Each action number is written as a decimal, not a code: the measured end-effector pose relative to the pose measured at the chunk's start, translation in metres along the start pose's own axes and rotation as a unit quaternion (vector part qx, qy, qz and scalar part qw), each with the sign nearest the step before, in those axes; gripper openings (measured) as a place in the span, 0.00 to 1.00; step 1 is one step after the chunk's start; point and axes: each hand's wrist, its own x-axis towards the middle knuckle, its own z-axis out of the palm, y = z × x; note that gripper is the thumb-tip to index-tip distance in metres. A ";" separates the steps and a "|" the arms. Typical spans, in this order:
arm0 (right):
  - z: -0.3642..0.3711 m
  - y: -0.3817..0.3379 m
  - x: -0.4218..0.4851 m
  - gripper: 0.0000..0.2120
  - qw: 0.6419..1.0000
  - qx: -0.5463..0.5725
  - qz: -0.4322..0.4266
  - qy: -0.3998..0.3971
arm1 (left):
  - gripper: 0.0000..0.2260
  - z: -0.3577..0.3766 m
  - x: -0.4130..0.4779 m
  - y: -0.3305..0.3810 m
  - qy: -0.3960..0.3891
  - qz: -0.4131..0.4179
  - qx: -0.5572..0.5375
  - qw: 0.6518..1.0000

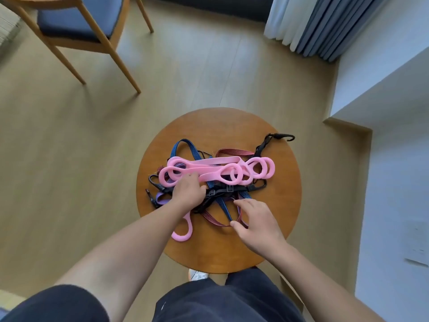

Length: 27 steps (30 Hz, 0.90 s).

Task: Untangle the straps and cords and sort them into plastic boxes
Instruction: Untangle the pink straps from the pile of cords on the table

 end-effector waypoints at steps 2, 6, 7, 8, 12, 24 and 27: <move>-0.001 0.011 0.013 0.26 1.000 0.011 0.010 -0.009 | 0.15 0.009 0.018 0.005 -0.007 -0.044 -0.012 0.999; -0.001 0.028 0.036 0.25 0.999 0.022 0.024 -0.026 | 0.10 0.025 0.036 -0.002 -0.036 -0.101 0.007 0.994; -0.002 0.030 0.042 0.25 0.999 0.023 0.025 -0.031 | 0.07 0.027 0.036 -0.005 -0.052 -0.107 0.016 0.993; -0.002 0.031 0.048 0.25 0.999 0.025 0.026 -0.037 | 0.06 0.029 0.034 -0.008 -0.065 -0.109 0.022 0.992; -0.005 0.030 0.078 0.21 0.998 0.027 0.012 -0.048 | 0.06 0.032 0.022 -0.011 -0.060 -0.126 -0.040 0.989; 0.007 0.001 0.164 0.16 0.997 0.071 0.007 -0.015 | 0.18 -0.021 -0.051 0.014 -0.200 -0.203 -0.418 0.863; 0.015 -0.002 0.178 0.15 0.999 0.042 0.002 -0.028 | 0.20 -0.034 -0.065 0.011 -0.173 -0.196 -0.479 0.838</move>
